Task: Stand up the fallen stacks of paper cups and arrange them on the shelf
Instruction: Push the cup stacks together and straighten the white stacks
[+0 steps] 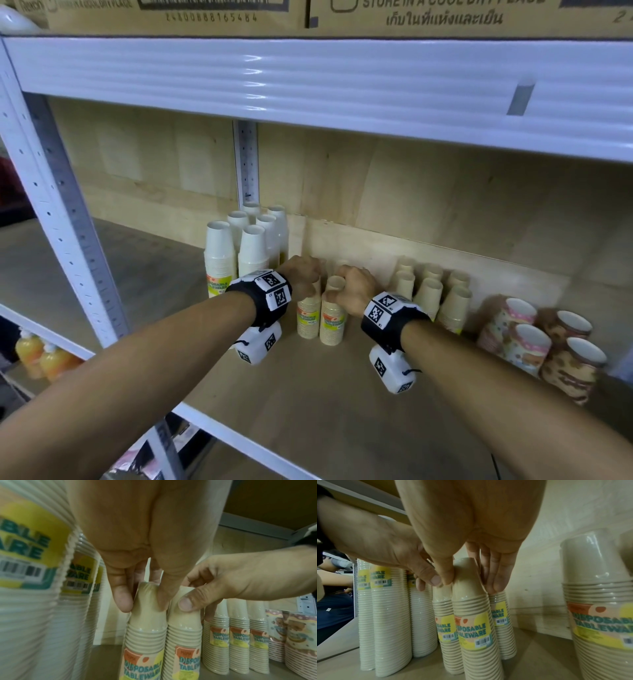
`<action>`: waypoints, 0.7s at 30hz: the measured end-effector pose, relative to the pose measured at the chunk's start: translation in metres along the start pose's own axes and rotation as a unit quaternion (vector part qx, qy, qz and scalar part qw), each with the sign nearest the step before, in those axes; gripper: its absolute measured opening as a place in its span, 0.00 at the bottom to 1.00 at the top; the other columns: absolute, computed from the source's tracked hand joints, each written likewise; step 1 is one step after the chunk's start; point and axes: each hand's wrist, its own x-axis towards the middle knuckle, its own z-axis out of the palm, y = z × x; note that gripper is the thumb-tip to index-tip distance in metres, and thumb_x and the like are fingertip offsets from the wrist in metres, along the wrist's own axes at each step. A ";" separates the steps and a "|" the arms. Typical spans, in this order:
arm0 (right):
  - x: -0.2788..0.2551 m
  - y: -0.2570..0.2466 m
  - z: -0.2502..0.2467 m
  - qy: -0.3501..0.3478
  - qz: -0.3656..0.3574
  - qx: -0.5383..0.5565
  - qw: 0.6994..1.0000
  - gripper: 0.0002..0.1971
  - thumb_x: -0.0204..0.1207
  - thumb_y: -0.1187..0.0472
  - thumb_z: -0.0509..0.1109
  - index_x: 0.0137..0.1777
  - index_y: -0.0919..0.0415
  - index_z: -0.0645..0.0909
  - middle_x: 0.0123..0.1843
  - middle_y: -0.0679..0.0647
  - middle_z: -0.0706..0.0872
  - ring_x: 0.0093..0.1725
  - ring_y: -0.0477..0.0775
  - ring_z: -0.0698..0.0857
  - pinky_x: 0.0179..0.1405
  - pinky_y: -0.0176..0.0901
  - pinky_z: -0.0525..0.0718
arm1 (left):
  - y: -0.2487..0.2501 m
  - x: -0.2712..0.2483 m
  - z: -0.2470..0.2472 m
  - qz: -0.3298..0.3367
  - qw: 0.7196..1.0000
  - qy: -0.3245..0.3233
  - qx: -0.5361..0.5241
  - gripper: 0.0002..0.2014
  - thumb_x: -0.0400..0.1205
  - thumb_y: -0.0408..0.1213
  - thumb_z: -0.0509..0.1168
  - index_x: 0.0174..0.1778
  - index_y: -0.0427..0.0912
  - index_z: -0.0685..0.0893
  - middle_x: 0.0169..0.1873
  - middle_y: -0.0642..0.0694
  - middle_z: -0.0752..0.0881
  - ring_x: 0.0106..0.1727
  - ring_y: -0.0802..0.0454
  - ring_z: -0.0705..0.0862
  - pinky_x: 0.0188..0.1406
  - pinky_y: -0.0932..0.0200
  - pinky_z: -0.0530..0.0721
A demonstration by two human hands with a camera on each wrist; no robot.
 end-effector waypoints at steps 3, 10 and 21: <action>-0.005 0.001 -0.002 0.006 0.005 -0.002 1.000 0.19 0.69 0.49 0.79 0.54 0.57 0.82 0.47 0.50 0.83 0.48 0.55 0.82 0.40 0.40 0.72 | 0.004 -0.005 -0.005 -0.006 1.000 -0.002 0.000 0.18 0.83 0.35 0.66 0.70 0.36 0.81 0.67 0.42 0.82 0.63 0.48 0.80 0.56 0.67 0.73; -0.025 0.011 -0.024 0.028 0.009 0.001 1.000 0.18 0.69 0.49 0.79 0.53 0.56 0.82 0.45 0.51 0.84 0.45 0.53 0.81 0.30 0.39 0.70 | 0.023 -0.005 -0.010 0.006 0.998 -0.015 -0.067 0.19 0.79 0.34 0.71 0.67 0.41 0.81 0.64 0.44 0.81 0.63 0.45 0.80 0.52 0.58 0.80; -0.061 0.065 -0.067 0.042 0.065 -0.014 0.997 0.10 0.71 0.51 0.75 0.39 0.55 0.79 0.37 0.49 0.82 0.41 0.53 0.84 0.28 0.39 0.70 | 0.090 0.021 0.006 0.064 0.994 -0.045 -0.078 0.18 0.77 0.41 0.74 0.61 0.46 0.83 0.56 0.47 0.84 0.53 0.47 0.83 0.43 0.58 0.78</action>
